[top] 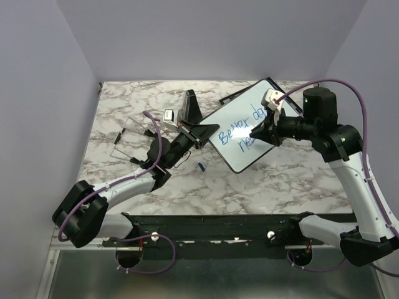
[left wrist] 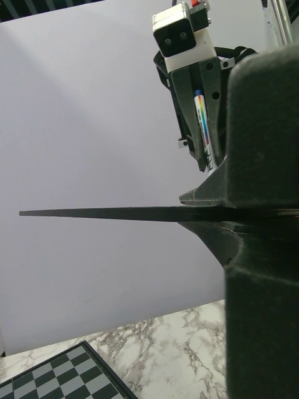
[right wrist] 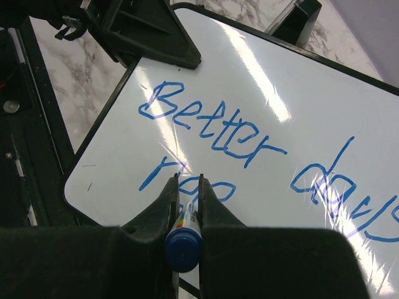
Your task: Write a sentence on the whiteboard
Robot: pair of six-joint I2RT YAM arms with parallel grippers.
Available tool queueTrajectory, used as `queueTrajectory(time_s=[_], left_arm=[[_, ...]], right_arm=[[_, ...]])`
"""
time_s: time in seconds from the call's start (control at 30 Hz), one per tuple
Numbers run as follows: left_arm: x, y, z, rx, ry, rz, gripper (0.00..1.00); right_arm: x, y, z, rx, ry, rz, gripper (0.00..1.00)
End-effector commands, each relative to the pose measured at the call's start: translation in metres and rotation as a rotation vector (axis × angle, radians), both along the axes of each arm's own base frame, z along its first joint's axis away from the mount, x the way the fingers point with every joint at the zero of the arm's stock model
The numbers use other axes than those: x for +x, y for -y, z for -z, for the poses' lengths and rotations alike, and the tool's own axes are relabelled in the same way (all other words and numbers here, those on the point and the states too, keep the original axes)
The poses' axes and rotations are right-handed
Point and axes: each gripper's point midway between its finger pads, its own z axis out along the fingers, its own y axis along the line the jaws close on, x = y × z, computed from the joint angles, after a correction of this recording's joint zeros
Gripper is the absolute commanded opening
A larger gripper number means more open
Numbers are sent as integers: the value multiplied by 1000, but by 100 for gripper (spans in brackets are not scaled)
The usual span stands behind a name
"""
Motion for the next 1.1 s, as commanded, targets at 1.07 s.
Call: queueTrajectory(time_s=[1.07], left_arm=[[-29,-20,-65,-177,163,42,0]], right_arm=[[-12,12,-54,101,121,17,1]])
